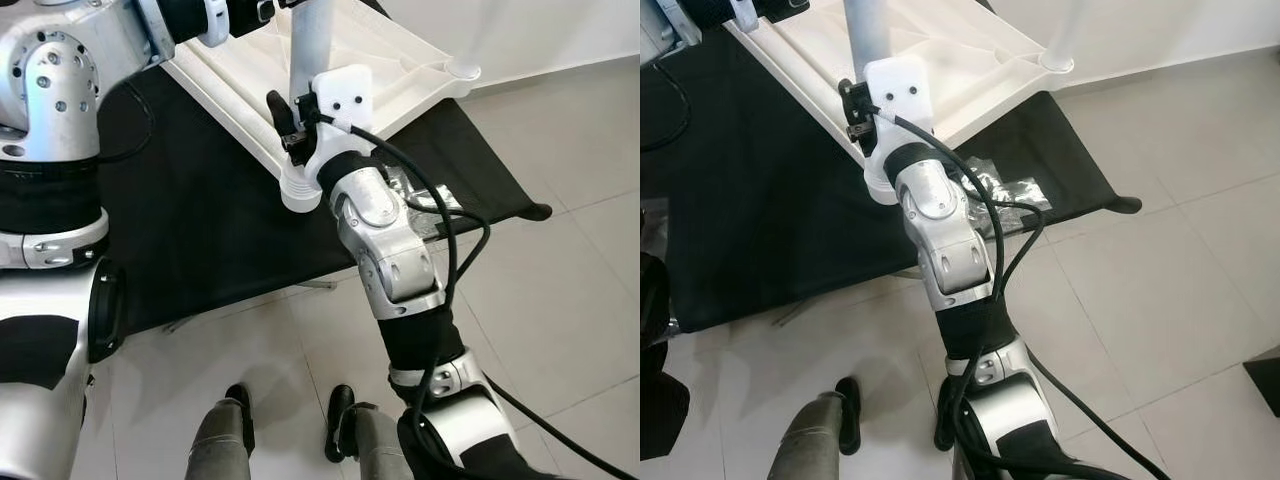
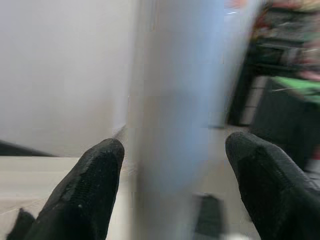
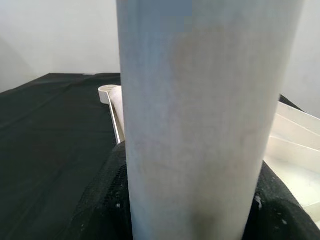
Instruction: Building children table
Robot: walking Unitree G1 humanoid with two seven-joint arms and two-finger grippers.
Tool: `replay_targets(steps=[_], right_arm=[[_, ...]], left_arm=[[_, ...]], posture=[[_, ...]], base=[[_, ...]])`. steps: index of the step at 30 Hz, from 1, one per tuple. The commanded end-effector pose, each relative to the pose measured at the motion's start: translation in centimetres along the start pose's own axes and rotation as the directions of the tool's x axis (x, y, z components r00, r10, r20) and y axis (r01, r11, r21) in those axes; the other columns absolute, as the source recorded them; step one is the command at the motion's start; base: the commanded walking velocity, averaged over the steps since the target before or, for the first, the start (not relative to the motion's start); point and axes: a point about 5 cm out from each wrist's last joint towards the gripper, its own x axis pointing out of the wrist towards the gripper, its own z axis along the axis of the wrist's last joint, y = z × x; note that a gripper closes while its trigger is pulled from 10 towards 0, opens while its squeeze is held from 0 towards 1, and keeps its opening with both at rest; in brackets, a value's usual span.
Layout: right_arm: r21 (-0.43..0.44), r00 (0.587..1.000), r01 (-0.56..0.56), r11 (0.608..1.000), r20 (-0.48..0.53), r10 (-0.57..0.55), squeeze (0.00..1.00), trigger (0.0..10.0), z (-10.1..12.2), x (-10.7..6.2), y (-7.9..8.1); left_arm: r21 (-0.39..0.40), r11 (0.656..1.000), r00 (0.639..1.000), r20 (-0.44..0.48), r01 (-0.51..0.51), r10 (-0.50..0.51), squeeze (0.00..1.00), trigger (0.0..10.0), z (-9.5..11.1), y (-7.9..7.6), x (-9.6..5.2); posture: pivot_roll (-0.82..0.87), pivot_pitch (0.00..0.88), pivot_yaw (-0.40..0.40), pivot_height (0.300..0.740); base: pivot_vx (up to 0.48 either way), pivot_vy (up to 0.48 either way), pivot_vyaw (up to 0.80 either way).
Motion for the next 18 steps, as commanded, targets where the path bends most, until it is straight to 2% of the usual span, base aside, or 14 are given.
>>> replay_targets(steps=[1,2,4,5,7,9,10,14,16,17,18], right_arm=[[0.053,0.987,-0.017,0.998,-0.158,0.025,0.00,10.0,-3.2,-0.5,1.5],[0.053,0.987,-0.017,0.998,-0.158,0.025,0.00,10.0,-3.2,-0.5,1.5],[0.050,0.987,-0.017,0.999,-0.157,0.025,0.00,10.0,-3.2,-0.4,1.3],[0.050,0.987,-0.017,0.999,-0.157,0.025,0.00,10.0,-3.2,-0.4,1.3],[0.048,0.987,-0.018,0.999,-0.161,0.025,0.00,10.0,-3.2,-0.5,1.3],[0.046,0.986,-0.021,0.999,-0.162,0.028,0.00,10.0,-3.1,-0.5,1.1],[0.046,0.986,-0.021,0.999,-0.162,0.028,0.00,10.0,-3.1,-0.5,1.1],[0.039,0.987,-0.029,0.999,-0.155,0.034,0.00,10.0,-2.8,-0.3,0.6],[0.039,0.987,-0.029,0.999,-0.155,0.034,0.00,10.0,-2.8,-0.3,0.6],[0.039,0.988,-0.032,0.999,-0.152,0.038,0.00,10.0,-2.8,-0.3,0.4],[0.048,0.988,-0.050,0.998,-0.142,0.056,1.00,10.0,-2.6,-0.3,0.2]], left_arm=[[-0.014,0.980,0.980,0.011,0.199,-0.199,0.00,10.0,0.8,-2.1,-2.5],[-0.014,0.980,0.980,0.011,0.199,-0.199,0.00,10.0,0.8,-2.1,-2.5],[-0.002,0.941,0.941,0.000,0.339,-0.339,0.00,10.0,1.3,-3.8,-4.7],[-0.002,0.941,0.941,0.000,0.339,-0.339,0.00,10.0,1.3,-3.8,-4.7],[0.015,0.921,0.921,-0.021,0.389,-0.389,0.00,10.0,1.7,-4.6,-6.1],[0.051,0.931,0.931,-0.060,0.363,-0.360,0.00,10.0,2.2,-4.8,-7.4],[0.051,0.931,0.931,-0.060,0.363,-0.360,0.00,10.0,2.2,-4.8,-7.4],[0.094,0.976,0.977,-0.103,0.194,-0.184,0.00,10.0,1.6,-3.8,-9.9],[0.094,0.976,0.977,-0.103,0.194,-0.184,0.00,10.0,1.6,-3.8,-9.9],[0.092,0.983,0.983,-0.105,0.158,-0.148,0.00,10.0,1.3,-3.6,-10.2],[0.096,0.992,0.990,-0.121,0.081,-0.070,0.00,10.0,0.3,-3.0,-10.3]], posture=[[0.08,0.309,-0.062,0.740],[0.08,0.309,-0.062,0.740],[0.09,0.311,-0.067,0.740],[0.09,0.311,-0.067,0.740],[0.09,0.311,-0.069,0.740],[0.09,0.311,-0.071,0.740],[0.09,0.311,-0.071,0.740],[0.09,0.312,-0.072,0.740],[0.09,0.312,-0.072,0.740],[0.09,0.312,-0.072,0.740],[0.09,0.314,-0.072,0.740]], base=[[0.000,0.000,0.00],[0.000,0.000,0.00],[0.000,0.000,0.00],[0.000,0.000,0.00],[0.000,0.000,0.00],[0.000,0.000,0.00],[0.000,0.000,0.00],[0.000,0.000,0.00],[0.000,0.000,0.00],[0.000,0.000,0.00],[0.000,0.000,0.00]])
